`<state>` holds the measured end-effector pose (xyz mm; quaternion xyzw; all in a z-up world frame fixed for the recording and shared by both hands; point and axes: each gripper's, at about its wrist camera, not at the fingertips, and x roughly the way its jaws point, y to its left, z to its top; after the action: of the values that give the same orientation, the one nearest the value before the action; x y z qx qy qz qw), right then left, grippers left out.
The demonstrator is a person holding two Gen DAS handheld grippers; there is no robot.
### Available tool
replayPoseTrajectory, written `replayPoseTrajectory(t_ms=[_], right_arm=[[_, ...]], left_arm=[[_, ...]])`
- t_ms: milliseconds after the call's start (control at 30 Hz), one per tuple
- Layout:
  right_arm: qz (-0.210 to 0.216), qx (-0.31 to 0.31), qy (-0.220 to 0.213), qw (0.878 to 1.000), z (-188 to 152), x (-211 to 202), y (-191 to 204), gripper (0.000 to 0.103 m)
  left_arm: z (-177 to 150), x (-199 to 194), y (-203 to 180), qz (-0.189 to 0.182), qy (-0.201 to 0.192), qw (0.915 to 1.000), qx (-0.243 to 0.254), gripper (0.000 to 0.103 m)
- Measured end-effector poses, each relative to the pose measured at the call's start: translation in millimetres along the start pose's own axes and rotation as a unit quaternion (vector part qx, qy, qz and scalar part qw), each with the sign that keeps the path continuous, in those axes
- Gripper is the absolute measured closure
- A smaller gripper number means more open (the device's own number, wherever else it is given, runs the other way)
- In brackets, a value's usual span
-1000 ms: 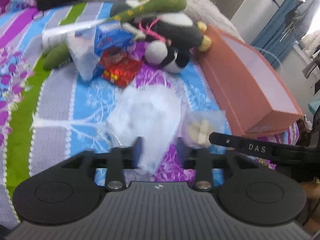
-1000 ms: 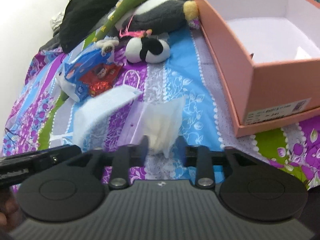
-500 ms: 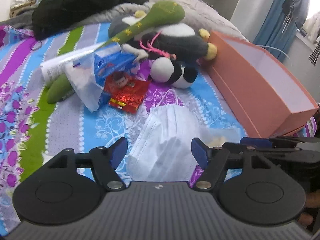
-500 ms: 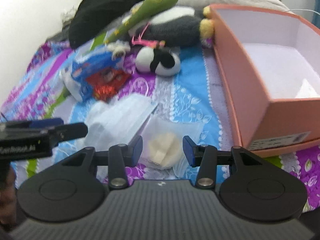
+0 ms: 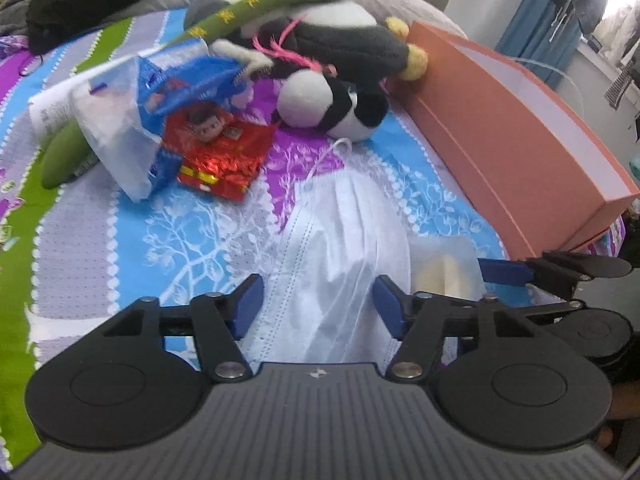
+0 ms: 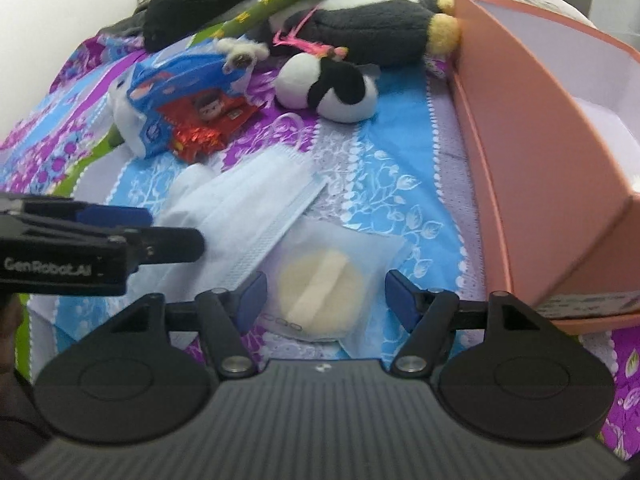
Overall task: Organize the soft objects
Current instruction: 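Grasp the white mask's ear loop with the left tool while the right tool grasps the clear bag, then lift the mask with the left tool while the right tool carries the bag over the orange box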
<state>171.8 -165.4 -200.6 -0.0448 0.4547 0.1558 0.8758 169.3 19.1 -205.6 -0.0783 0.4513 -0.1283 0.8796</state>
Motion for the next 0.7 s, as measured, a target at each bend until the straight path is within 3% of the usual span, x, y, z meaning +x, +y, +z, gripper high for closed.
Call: replayPoseTrajectory(t_ms=[233, 300, 400, 567, 700], right_arm=[[-0.004, -0.028, -0.008, 1.000, -2, 1, 9, 0.052], [-0.002, -0.029, -0.010, 1.000, -2, 0, 10, 0.055], [0.001, -0.033, -0.014, 0.999, -3, -2, 12, 0.063], [0.002, -0.031, -0.021, 0.999, -6, -12, 12, 0.076], [-0.001, -0.009, -0.032, 0.999, -8, -23, 7, 0.077]], left_arm=[[-6, 13, -2, -0.005, 0.016, 0.9998, -0.003, 0.062], [-6, 13, -2, -0.003, 0.014, 0.9999, -0.007, 0.078], [-5, 12, 1, 0.001, 0.011, 0.9997, -0.022, 0.090], [-4, -2, 1, 0.008, -0.010, 0.9993, -0.035, 0.094], [-3, -17, -2, 0.011, -0.024, 0.9987, -0.044, 0.095]])
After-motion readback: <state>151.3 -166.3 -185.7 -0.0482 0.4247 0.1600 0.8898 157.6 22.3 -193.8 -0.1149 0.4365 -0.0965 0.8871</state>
